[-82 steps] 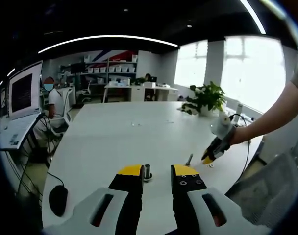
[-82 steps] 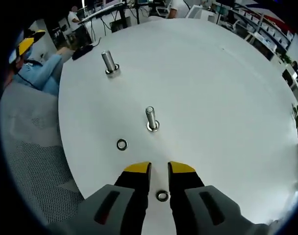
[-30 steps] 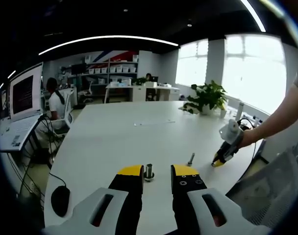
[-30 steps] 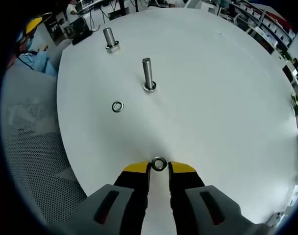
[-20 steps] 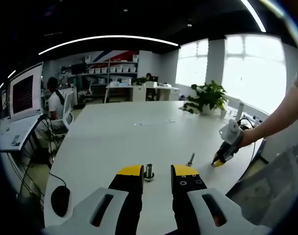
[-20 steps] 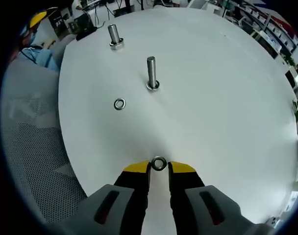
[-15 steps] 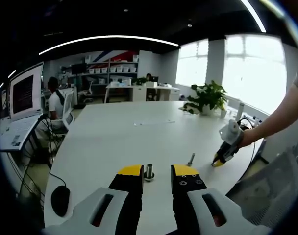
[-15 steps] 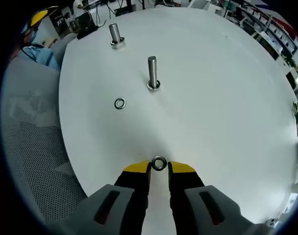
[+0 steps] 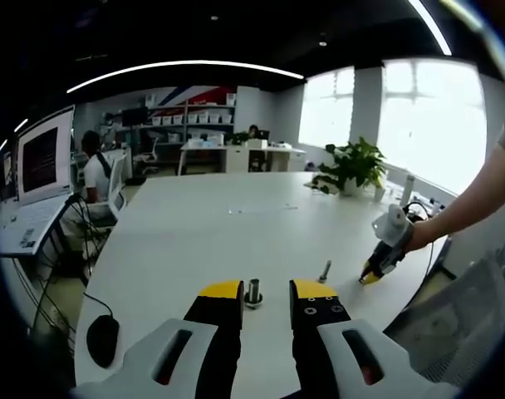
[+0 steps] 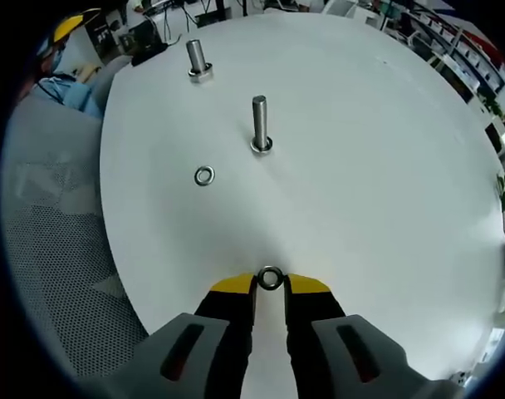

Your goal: Place the washer onto the threaded stud by aligning its center hole with the stud, sliding it down to the base, and recovering from edge contact or off-axis alignment until the washer reaches the visible bottom stop.

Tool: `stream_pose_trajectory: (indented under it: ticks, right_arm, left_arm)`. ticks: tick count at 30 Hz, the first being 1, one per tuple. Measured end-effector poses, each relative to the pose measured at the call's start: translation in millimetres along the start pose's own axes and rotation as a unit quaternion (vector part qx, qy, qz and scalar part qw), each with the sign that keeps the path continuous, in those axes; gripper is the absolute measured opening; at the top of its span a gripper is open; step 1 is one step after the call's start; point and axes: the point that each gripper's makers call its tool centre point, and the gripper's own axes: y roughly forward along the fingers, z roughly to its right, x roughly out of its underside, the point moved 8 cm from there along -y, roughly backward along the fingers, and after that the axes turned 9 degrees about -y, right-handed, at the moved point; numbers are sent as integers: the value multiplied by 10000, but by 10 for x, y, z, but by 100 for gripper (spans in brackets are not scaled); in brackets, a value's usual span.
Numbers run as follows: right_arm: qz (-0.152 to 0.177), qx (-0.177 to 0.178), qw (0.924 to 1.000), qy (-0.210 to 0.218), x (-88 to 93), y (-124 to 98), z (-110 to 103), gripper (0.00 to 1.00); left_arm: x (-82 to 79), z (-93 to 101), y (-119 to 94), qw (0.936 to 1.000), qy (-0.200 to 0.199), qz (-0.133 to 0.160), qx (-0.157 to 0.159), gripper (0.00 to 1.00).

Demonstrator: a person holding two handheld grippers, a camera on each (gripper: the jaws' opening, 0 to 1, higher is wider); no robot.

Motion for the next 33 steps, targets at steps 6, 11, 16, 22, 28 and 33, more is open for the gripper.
stream_pose_trajectory:
  ticks: [6,11,16,22,28,33]
  right_arm:
    - [28,14,10000,0,4,-6,-4,14]
    - [55,18,10000,-5,5,-8,-7,14]
    - [27,19,10000,-16,1,1,-1,14]
    - [23,40,10000,-61,-1,-6,-14,14]
    - [3,43,10000,-33,-6,0,-6,14]
    - [74,98,9999,-32,-50,-4,-2,14]
  left_arm:
    - [0,2,-1,10000,-1,6,1,20]
    - [2,-10,-3,10000,-11,15,-6,20]
    - [-3,-2,-3,10000,-10,9,-2,20]
    - [0,-8,-2,10000,-13,10,-5,20]
    - [1,-11,1,10000,-17,7,-5,20]
    - [2,-4,3,10000,-18,-2,4,20]
